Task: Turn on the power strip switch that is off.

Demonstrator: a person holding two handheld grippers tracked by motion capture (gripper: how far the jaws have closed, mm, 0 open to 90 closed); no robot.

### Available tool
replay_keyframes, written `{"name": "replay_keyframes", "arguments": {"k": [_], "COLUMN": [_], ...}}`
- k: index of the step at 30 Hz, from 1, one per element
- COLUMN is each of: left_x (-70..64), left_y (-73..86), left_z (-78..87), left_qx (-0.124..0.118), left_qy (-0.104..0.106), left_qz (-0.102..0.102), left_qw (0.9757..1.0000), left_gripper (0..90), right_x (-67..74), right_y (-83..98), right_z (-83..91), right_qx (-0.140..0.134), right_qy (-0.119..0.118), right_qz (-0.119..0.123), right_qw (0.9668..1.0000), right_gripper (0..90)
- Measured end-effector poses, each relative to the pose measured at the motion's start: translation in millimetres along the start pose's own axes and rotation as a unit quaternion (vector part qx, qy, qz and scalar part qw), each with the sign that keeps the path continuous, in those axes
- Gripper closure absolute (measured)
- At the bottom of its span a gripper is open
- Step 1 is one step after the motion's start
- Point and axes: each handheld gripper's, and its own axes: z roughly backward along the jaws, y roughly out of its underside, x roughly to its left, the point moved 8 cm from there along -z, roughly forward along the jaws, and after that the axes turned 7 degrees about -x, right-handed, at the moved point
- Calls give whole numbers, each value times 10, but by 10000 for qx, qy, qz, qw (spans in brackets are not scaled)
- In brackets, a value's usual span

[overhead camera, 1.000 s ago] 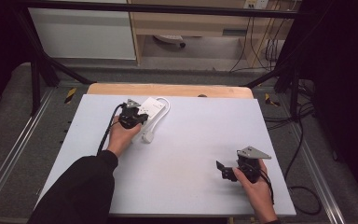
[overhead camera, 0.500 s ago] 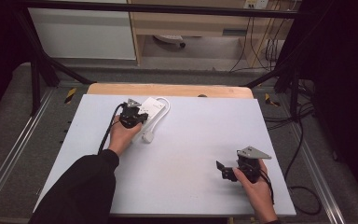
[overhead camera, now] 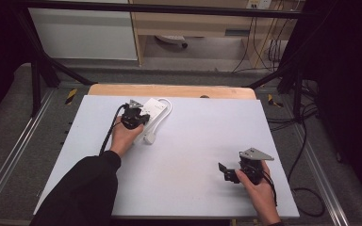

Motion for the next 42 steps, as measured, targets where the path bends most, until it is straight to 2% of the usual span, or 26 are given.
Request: {"name": "replay_keyframes", "arguments": {"k": [3, 19, 42], "left_x": [5, 6, 13], "left_y": [-3, 24, 21], "left_z": [-1, -18, -38], "left_qx": [-3, 38, -38], "left_qy": [-12, 38, 60], "left_qz": [-55, -11, 82], "left_qw": [10000, 10000, 9999], "left_gripper": [900, 900, 900], "right_x": [-1, 2, 4], "right_y": [0, 4, 2], "right_z": [-1, -1, 1], "right_qx": [0, 15, 10], "right_qy": [-1, -9, -17], "right_qz": [-3, 6, -5], "right_qw": [10000, 10000, 10000], "right_gripper": [36, 36, 35]}}
